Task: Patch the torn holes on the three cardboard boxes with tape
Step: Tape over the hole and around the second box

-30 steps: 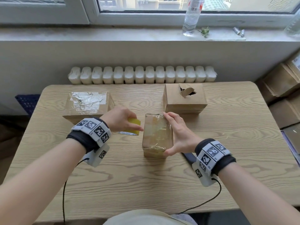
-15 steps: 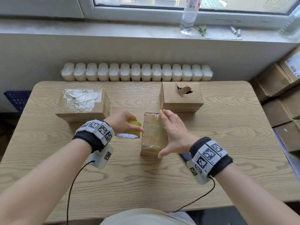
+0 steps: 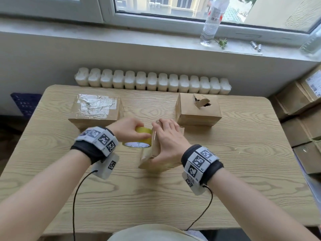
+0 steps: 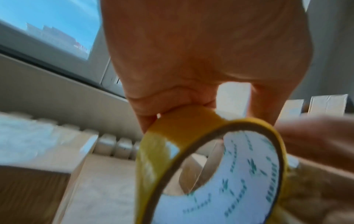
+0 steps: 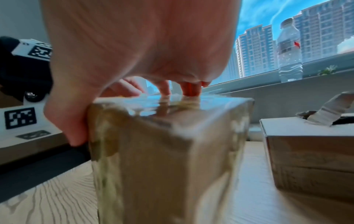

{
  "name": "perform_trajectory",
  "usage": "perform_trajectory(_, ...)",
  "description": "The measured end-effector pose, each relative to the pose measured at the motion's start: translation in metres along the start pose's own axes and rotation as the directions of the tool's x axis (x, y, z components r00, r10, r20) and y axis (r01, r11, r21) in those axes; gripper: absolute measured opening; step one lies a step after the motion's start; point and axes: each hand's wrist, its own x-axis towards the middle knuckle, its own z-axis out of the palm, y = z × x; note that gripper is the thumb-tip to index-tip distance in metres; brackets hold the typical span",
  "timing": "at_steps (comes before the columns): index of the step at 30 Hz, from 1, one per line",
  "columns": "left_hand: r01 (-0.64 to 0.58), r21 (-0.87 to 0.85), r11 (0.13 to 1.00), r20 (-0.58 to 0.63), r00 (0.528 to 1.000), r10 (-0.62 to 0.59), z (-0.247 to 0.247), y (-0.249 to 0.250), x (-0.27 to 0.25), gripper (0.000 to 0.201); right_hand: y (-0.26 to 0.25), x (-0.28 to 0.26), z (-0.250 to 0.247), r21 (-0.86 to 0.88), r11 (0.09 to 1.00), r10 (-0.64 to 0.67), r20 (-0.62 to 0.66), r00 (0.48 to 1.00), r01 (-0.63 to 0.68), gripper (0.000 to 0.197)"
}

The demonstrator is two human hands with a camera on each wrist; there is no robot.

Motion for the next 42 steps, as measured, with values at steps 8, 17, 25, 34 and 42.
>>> perform_trajectory(8, -0.001, -0.102, 0.995, 0.002, 1.000, 0.001, -0.031, -0.001, -0.024, 0.039, 0.007, 0.004, 0.023, 0.469, 0.883, -0.002, -0.037, 0.999, 0.019, 0.127)
perform_trajectory(17, -0.043, -0.209, 0.977, 0.042, 0.998, 0.052, 0.020, 0.022, -0.002, 0.025, 0.049, -0.016, 0.035, 0.327, 0.941, 0.039, 0.139, 0.990, -0.083, 0.143)
perform_trajectory(25, -0.035, -0.207, 0.978, 0.077, 0.996, 0.052, 0.050, 0.043, 0.027, 0.021, 0.068, -0.018, 0.068, 0.406, 0.902, 0.083, 0.169, 0.982, -0.146, 0.143)
perform_trajectory(34, 0.046, -0.189, 0.981, 0.182, 0.983, -0.011, 0.035, 0.030, 0.020, 0.024, 0.084, -0.018, 0.077, 0.359, 0.928, 0.068, 0.108, 0.992, -0.103, 0.134)
perform_trajectory(42, 0.075, -0.015, 0.997, 0.127, 0.989, -0.073, 0.015, 0.009, 0.003, 0.036, 0.088, -0.015, 0.080, 0.388, 0.914, 0.080, 0.113, 0.990, -0.118, 0.131)
